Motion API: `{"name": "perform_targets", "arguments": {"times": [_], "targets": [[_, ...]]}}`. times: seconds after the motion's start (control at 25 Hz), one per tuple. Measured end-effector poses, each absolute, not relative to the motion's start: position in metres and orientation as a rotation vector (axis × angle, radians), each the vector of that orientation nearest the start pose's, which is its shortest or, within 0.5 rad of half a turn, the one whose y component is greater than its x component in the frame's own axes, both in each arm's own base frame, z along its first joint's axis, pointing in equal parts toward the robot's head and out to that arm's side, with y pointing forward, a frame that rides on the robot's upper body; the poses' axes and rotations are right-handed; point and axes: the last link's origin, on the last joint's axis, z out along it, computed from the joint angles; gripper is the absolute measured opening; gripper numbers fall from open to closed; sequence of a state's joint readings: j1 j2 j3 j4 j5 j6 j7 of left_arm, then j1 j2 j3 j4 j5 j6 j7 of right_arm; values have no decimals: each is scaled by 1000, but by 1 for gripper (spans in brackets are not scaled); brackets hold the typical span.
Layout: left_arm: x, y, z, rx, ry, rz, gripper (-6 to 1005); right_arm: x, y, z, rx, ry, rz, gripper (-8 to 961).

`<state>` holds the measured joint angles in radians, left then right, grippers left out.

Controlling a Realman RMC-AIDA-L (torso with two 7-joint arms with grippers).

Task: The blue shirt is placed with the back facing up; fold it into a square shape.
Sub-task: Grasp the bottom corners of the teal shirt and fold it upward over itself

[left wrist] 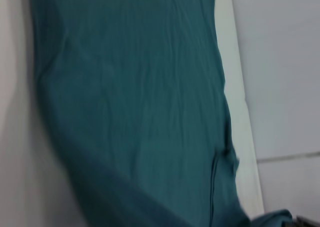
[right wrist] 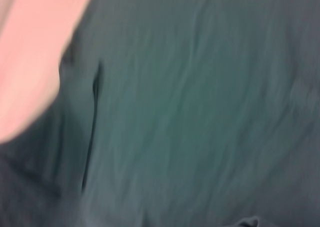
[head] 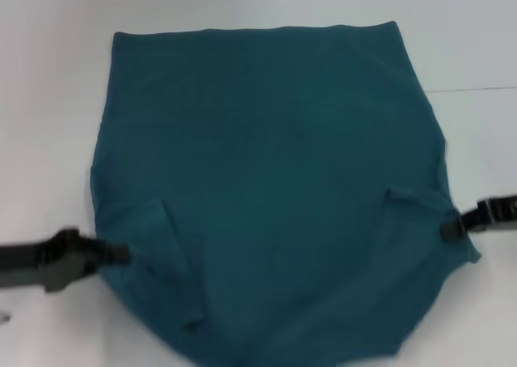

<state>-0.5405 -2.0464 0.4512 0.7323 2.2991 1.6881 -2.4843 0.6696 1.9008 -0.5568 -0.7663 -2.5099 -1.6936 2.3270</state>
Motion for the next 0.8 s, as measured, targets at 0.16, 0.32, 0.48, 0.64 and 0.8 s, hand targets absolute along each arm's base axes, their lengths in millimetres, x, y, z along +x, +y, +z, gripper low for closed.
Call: {"name": "perform_targets", "arguments": {"times": [0.16, 0.32, 0.48, 0.64, 0.8], "targets": [[-279, 352, 31, 2193, 2275, 733, 12, 294, 372, 90, -2234, 1722, 272, 60], [-266, 382, 24, 2248, 2315, 736, 12, 299, 385, 85, -2117, 1701, 329, 63], [-254, 404, 20, 2311, 2345, 718, 12, 294, 400, 78, -2057, 1648, 361, 66], [-246, 423, 22, 2358, 2389, 746, 12, 285, 417, 79, -2005, 1606, 445, 70], [-237, 443, 24, 2446, 2431, 759, 13, 276, 433, 82, -1955, 1570, 498, 73]]}}
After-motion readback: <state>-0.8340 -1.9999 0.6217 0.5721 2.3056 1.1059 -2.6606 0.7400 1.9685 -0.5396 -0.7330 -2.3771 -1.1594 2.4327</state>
